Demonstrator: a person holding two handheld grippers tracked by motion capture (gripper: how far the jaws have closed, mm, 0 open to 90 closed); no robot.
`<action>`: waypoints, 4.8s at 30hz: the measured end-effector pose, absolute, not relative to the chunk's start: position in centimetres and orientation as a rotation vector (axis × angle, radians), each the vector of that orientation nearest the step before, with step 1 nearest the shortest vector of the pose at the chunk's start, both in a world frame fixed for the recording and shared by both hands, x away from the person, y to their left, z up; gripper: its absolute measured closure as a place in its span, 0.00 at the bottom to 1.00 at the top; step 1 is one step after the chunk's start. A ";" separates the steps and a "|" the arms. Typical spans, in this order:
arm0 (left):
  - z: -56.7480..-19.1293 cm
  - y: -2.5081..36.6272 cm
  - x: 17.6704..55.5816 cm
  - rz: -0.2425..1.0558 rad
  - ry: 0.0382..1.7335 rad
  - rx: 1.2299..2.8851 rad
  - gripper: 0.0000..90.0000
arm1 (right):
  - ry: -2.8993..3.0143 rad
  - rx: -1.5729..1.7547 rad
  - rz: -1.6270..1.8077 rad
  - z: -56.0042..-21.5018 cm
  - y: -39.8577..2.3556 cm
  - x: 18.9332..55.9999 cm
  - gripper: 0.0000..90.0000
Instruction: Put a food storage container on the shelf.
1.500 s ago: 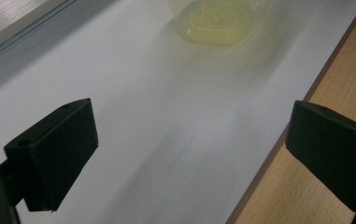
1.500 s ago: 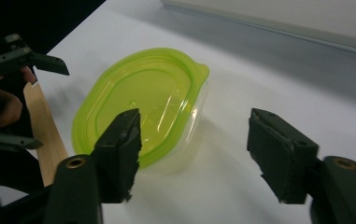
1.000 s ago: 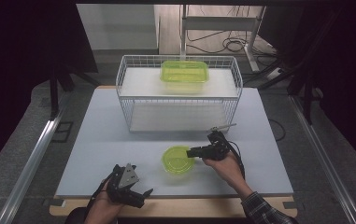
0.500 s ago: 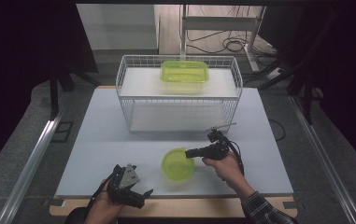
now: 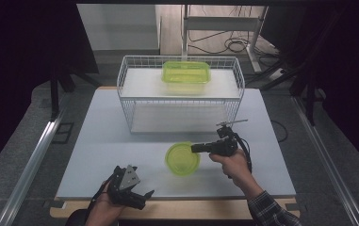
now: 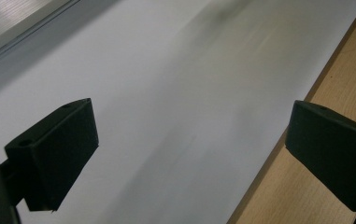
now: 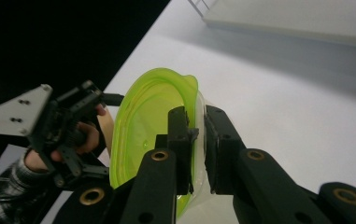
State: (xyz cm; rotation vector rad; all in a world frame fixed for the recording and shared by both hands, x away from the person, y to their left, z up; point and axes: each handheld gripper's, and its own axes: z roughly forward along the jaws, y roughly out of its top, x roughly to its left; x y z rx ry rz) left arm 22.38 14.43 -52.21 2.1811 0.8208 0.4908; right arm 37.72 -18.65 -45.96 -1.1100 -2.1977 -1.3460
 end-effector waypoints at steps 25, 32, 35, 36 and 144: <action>-52.1 14.8 22.5 0.466 0.838 2.146 0.03 | -2.096 -1.141 -1.485 -41.7 -19.8 39.0 0.91; -52.1 14.8 22.5 0.469 0.838 2.146 0.03 | -2.091 -1.145 -1.525 -40.0 -20.0 39.3 0.91; -52.0 14.8 22.5 0.472 0.836 2.151 0.03 | -2.080 -1.156 -1.541 -39.3 -20.0 39.5 0.91; -52.0 14.8 22.5 0.471 0.837 2.150 0.03 | -2.076 -1.156 -1.545 -39.1 -20.1 39.5 0.91; -52.1 14.8 22.5 0.449 0.823 2.151 0.03 | -2.218 -1.631 -1.823 -27.8 -15.6 50.9 0.48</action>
